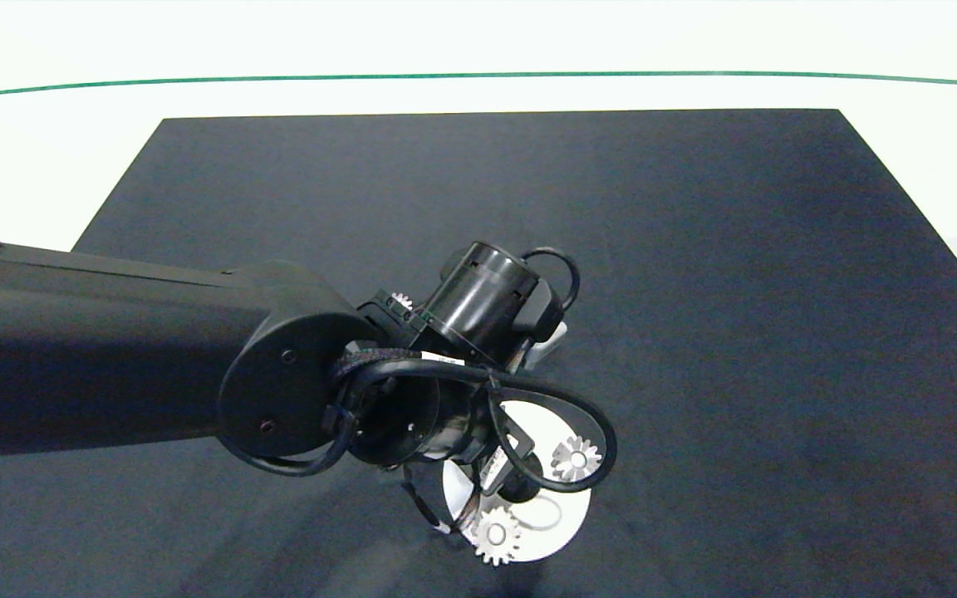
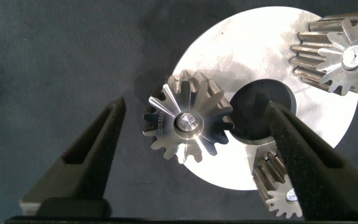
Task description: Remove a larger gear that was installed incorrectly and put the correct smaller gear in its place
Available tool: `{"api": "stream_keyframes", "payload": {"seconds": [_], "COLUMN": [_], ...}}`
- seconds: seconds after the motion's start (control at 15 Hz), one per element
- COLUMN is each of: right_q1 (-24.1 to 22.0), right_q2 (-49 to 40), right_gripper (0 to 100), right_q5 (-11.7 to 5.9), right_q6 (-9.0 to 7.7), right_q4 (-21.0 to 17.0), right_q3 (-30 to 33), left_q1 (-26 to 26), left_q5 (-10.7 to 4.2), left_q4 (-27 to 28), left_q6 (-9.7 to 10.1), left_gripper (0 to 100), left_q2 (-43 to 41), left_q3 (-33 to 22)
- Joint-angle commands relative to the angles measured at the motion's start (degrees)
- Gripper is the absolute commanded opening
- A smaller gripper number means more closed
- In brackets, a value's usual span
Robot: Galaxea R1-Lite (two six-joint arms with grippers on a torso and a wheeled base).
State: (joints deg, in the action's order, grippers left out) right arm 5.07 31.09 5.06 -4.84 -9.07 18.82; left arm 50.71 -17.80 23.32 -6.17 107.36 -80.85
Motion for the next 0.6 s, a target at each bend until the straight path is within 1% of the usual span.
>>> {"api": "stream_keyframes", "payload": {"seconds": [0.07, 0.6], "right_q1": [0.0, 0.0], "right_q2": [-0.1, 0.0], "right_gripper": [100, 100], "right_q5": [0.13, 0.13], "right_q6": [0.01, 0.01], "right_q4": [0.0, 0.0], "right_q3": [0.0, -0.3], "left_q1": [0.0, 0.1], "left_q5": [-0.13, -0.13], "left_q4": [0.1, -0.4], "left_q6": [-0.42, -0.60], "left_gripper": [84, 68], "left_q2": [0.0, 1.0], "left_q3": [0.3, -0.1]}}
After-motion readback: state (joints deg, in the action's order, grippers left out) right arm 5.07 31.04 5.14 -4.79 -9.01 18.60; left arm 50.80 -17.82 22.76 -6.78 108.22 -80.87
